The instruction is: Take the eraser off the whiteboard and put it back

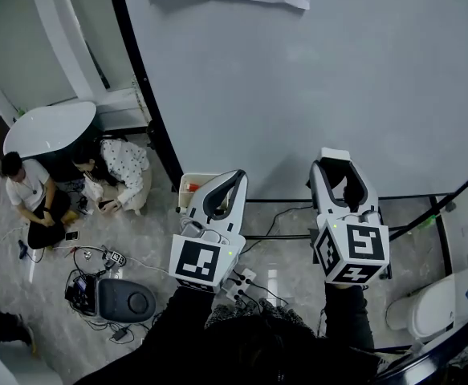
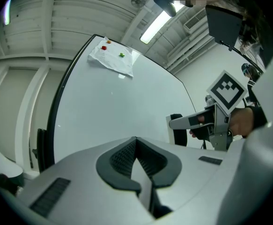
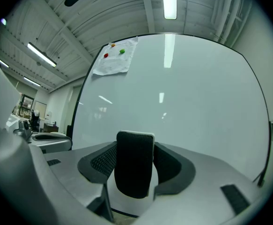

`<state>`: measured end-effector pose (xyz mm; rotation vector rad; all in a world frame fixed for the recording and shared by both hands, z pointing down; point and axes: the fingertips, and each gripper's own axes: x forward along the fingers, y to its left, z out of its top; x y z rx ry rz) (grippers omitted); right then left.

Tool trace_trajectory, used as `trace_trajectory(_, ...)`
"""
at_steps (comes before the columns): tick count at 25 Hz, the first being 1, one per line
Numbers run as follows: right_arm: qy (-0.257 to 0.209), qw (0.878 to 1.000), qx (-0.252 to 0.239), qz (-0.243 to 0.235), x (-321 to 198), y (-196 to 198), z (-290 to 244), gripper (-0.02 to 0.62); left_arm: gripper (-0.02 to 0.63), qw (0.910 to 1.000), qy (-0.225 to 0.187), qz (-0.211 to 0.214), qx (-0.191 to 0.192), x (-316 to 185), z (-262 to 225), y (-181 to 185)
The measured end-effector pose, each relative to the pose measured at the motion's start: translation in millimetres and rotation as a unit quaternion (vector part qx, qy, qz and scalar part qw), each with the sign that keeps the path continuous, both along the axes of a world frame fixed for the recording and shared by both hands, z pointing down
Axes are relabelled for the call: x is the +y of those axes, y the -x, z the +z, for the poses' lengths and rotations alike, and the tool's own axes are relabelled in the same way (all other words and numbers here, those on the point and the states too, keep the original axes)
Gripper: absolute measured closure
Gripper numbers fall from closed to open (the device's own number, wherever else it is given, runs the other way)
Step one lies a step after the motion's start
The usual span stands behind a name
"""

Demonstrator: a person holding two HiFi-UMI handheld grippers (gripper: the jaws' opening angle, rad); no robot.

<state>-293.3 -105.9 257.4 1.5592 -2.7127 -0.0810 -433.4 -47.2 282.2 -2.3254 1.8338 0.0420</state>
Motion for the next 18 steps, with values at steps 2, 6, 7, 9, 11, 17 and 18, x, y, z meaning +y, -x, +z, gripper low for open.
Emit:
trace_trajectory(2,0.0,1.0,-0.001,0.001,0.3,-1.6,0.2,0.35,0.6,1.0,0.002,0.002,0.001,-0.6,-0.3,-1.2)
trace_trajectory(6,0.001,1.0,-0.002,0.002,1.8,-4.5,0.1,0.35,0.6,0.9999,-0.002,0.002,0.014,-1.2,-2.6,-3.2)
trace_trajectory(7,0.001,1.0,-0.002,0.003,2.1,-5.5,0.1,0.35,0.6,0.9999,-0.001,0.003,0.014,-1.0,-2.0,-4.1)
trace_trajectory(9,0.001,1.0,-0.003,0.005,2.4,-7.9,0.6,0.35,0.6,0.9999,0.0,0.006,0.013,-0.9,-0.1,-6.2)
trace_trajectory(11,0.002,1.0,-0.004,0.007,2.4,-10.8,1.8,0.35,0.6,0.9998,0.0,0.004,0.017,-1.4,-0.4,-7.7)
trace_trajectory(17,0.009,1.0,-0.004,0.013,2.3,-28.0,7.1,0.35,0.6,0.9998,0.01,0.014,0.004,-3.9,4.3,-23.2)
trace_trajectory(18,0.009,1.0,-0.005,0.015,1.6,-32.2,6.9,0.35,0.6,0.9999,0.008,0.012,0.008,-5.1,3.5,-25.9)
